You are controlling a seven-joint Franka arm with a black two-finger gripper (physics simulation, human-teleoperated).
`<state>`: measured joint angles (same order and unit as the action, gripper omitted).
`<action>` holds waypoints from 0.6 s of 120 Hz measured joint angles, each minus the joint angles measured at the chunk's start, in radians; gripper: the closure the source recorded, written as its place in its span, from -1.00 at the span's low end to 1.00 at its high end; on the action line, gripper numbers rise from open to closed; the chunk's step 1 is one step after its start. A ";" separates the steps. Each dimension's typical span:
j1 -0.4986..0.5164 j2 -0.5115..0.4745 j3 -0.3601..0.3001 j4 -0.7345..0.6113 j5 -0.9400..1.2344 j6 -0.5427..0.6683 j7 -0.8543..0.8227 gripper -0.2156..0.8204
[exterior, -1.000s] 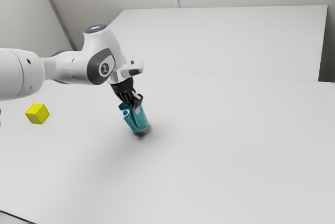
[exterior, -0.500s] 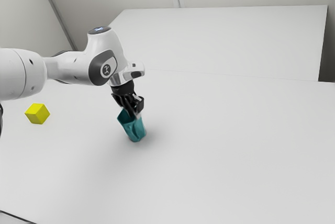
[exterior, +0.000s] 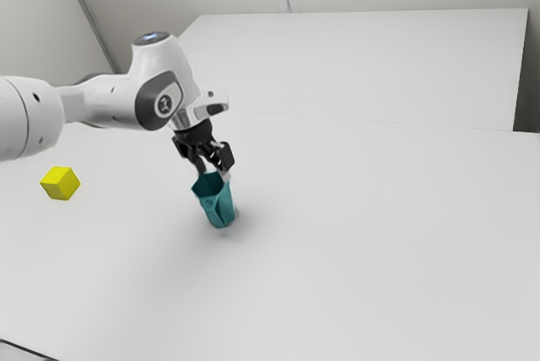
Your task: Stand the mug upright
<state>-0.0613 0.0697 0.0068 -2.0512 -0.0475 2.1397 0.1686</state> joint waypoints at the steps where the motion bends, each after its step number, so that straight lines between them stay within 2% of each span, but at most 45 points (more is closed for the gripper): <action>1: 0.000 0.000 0.000 0.004 0.000 -0.002 0.000 -0.23; 20: 0.012 -0.007 0.000 0.128 0.009 -0.072 0.000 -0.40; 45: 0.073 0.009 0.001 0.329 0.023 -0.200 0.045 -0.49; 72: 0.094 0.026 0.006 0.418 0.023 -0.297 0.101 -0.53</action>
<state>0.0329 0.0956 0.0132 -1.6331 -0.0242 1.8422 0.2700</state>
